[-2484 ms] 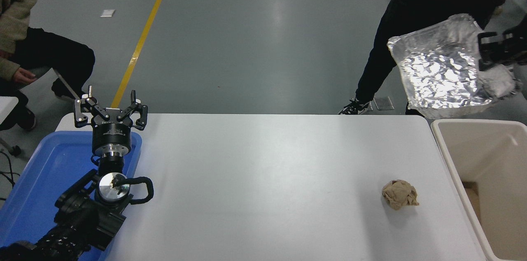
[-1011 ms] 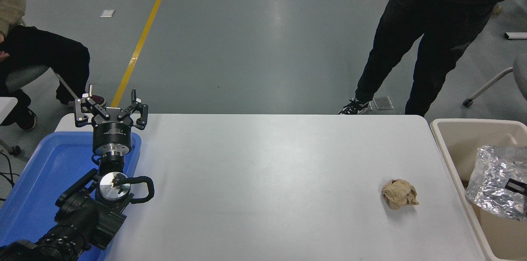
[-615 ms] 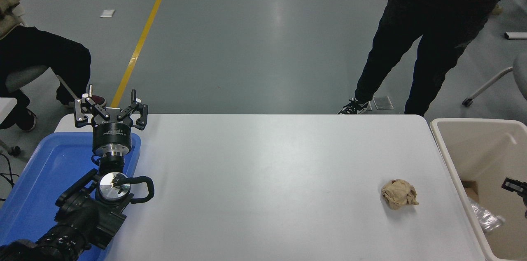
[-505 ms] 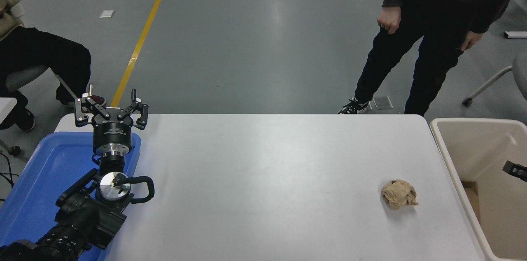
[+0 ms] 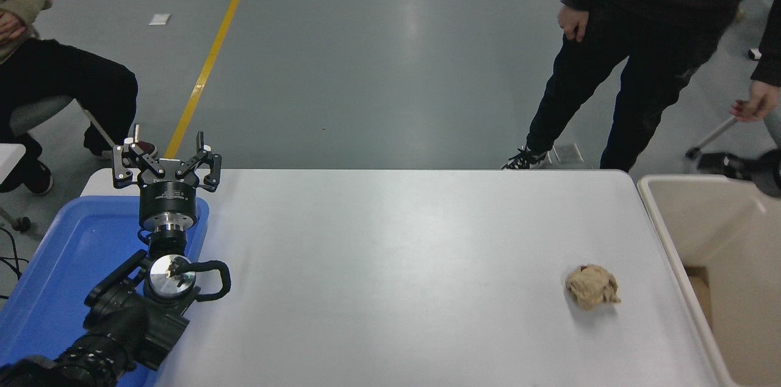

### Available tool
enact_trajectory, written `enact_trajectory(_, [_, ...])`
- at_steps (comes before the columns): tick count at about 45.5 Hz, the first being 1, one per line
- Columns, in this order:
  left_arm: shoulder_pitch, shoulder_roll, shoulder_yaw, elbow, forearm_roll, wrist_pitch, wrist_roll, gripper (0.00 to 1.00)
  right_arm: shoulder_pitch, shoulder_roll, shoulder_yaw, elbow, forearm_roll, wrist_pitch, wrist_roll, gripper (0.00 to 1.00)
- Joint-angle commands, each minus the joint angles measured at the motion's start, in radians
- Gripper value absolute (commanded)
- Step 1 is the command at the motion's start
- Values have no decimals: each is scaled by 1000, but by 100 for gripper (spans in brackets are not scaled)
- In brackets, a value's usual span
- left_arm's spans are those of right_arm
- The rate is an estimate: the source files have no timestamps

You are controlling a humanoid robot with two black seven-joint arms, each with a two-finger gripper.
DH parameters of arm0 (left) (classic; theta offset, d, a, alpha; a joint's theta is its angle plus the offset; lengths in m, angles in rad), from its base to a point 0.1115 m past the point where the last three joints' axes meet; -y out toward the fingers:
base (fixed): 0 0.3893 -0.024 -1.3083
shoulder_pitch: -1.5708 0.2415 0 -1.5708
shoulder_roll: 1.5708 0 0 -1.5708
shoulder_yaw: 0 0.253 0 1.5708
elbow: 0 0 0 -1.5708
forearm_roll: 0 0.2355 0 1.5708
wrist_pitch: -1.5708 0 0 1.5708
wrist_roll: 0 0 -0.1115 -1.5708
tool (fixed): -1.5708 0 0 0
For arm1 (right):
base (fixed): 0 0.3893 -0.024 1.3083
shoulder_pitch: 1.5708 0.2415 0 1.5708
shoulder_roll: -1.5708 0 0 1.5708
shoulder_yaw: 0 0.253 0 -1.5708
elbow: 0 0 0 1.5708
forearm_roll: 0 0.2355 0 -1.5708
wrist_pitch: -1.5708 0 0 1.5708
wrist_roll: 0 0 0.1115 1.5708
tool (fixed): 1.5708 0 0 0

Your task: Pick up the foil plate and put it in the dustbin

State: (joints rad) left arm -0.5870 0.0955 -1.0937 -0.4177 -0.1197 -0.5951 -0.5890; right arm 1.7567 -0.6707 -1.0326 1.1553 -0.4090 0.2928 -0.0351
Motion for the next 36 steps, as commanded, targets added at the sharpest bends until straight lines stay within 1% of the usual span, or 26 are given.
enact_trajectory(1, [1,1,0,0,0,0,0,99,259,164,-37,234,50,183,-5,100])
enact_trajectory(5, [1,1,0,0,0,0,0,99,319,239,-37,262,116,253,-3,100])
enact_trajectory(12, [1,1,0,0,0,0,0,99,420,370,-40,333,272,379,-3,100])
enact_trajectory(16, [3,4,0,0,-1,0,0,99,477,410,-46,379,354,442,-3,100])
enact_trajectory(24, [3,4,0,0,-1,0,0,99,546,428,-60,437,392,450,-3,100])
enact_trajectory(36, [4,4,0,0,-3,0,-2,99,572,424,-96,442,392,450,-3,100])
